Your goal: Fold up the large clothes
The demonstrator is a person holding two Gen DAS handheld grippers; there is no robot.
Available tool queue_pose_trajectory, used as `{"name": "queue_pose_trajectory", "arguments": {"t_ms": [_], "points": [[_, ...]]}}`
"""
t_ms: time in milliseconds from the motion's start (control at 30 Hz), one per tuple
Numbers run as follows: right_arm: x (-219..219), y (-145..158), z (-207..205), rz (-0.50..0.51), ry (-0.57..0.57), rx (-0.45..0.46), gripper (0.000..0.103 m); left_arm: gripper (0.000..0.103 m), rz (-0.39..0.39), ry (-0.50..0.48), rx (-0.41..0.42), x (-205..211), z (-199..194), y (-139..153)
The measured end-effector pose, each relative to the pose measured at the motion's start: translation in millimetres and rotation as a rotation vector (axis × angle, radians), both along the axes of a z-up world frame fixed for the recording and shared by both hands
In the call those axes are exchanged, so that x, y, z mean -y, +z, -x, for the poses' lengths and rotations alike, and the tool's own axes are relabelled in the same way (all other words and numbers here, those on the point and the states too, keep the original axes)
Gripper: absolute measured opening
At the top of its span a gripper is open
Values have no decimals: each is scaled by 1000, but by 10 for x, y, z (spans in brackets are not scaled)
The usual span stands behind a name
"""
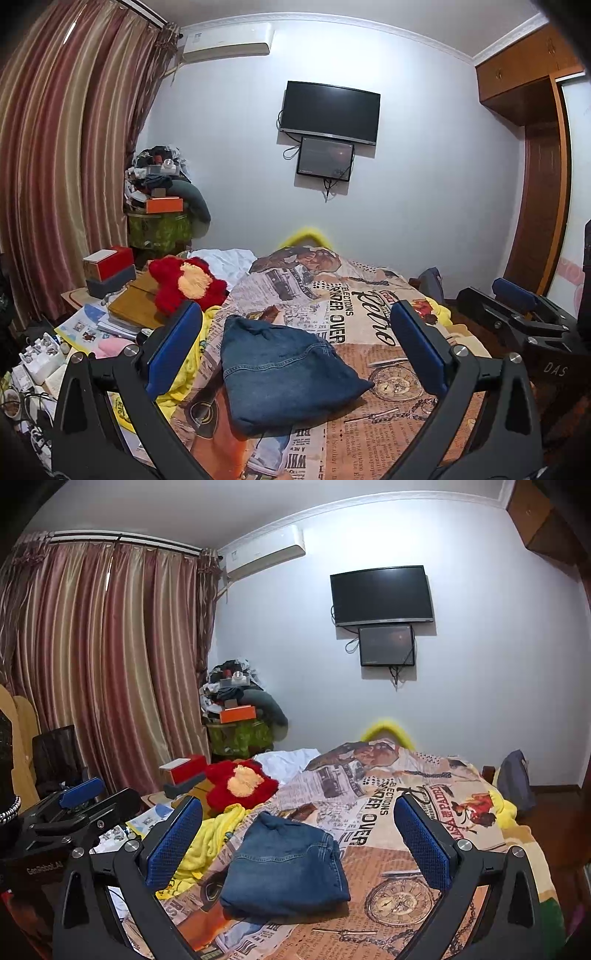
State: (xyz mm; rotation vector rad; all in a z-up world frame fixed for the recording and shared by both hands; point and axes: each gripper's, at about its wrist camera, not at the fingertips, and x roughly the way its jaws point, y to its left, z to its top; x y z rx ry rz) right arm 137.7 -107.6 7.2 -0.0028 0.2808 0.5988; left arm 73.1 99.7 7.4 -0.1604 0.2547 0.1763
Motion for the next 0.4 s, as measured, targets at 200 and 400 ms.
{"name": "queue_pose_trajectory", "arguments": {"t_ms": [200, 400], "points": [[17, -5, -42, -3, -9, -6, 103, 103, 0, -4, -4, 8, 3, 6], [10, -19, -89, -2, -11, -14, 103, 103, -3, -1, -7, 14, 3, 10]]}}
